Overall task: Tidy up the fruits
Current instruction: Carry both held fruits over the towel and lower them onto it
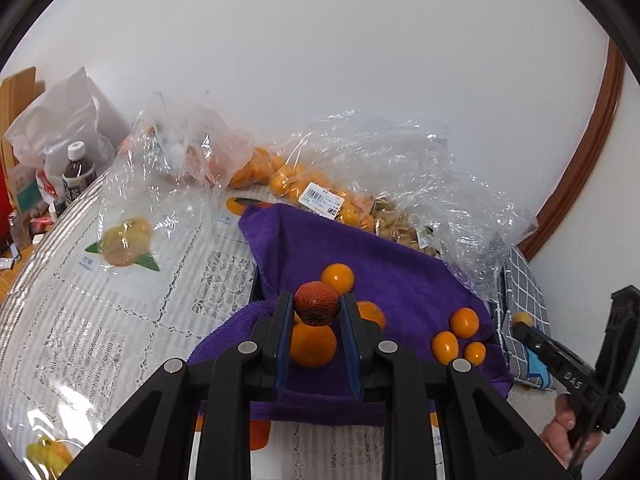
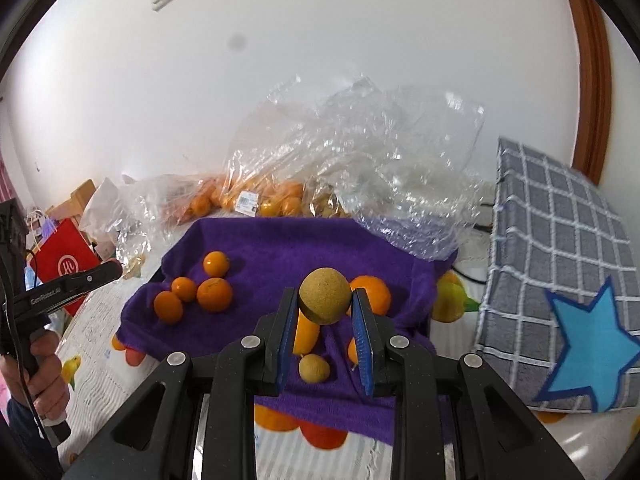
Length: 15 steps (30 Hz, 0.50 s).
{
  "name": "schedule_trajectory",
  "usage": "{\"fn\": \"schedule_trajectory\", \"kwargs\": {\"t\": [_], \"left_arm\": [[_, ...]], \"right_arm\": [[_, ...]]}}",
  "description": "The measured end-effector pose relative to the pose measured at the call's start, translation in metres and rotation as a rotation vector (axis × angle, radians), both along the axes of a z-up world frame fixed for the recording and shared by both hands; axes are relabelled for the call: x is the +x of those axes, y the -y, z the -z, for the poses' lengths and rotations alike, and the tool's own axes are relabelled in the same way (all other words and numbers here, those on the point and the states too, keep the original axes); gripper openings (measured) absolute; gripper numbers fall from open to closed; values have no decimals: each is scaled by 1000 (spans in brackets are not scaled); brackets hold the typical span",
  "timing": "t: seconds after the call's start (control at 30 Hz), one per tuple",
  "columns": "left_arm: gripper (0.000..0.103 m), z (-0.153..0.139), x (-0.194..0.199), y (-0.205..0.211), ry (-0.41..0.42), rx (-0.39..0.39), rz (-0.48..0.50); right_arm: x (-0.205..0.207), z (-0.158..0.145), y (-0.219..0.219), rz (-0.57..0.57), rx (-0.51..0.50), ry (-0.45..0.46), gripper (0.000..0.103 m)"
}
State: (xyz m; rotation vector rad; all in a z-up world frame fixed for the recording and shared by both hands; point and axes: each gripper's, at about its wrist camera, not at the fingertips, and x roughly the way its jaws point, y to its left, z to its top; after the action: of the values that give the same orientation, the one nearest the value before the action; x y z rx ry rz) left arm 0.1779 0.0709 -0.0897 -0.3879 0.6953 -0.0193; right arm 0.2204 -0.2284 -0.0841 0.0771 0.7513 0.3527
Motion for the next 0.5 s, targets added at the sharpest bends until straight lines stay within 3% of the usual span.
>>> {"fn": "schedule_trajectory", "kwargs": {"t": [0.3, 0.5], "left_arm": [[23, 11, 17, 5, -53, 25, 54], [23, 15, 24, 20, -75, 30, 116]], "right_arm": [[29, 49, -17, -14, -86, -120, 27], [24, 54, -30, -42, -151, -93, 27]]}}
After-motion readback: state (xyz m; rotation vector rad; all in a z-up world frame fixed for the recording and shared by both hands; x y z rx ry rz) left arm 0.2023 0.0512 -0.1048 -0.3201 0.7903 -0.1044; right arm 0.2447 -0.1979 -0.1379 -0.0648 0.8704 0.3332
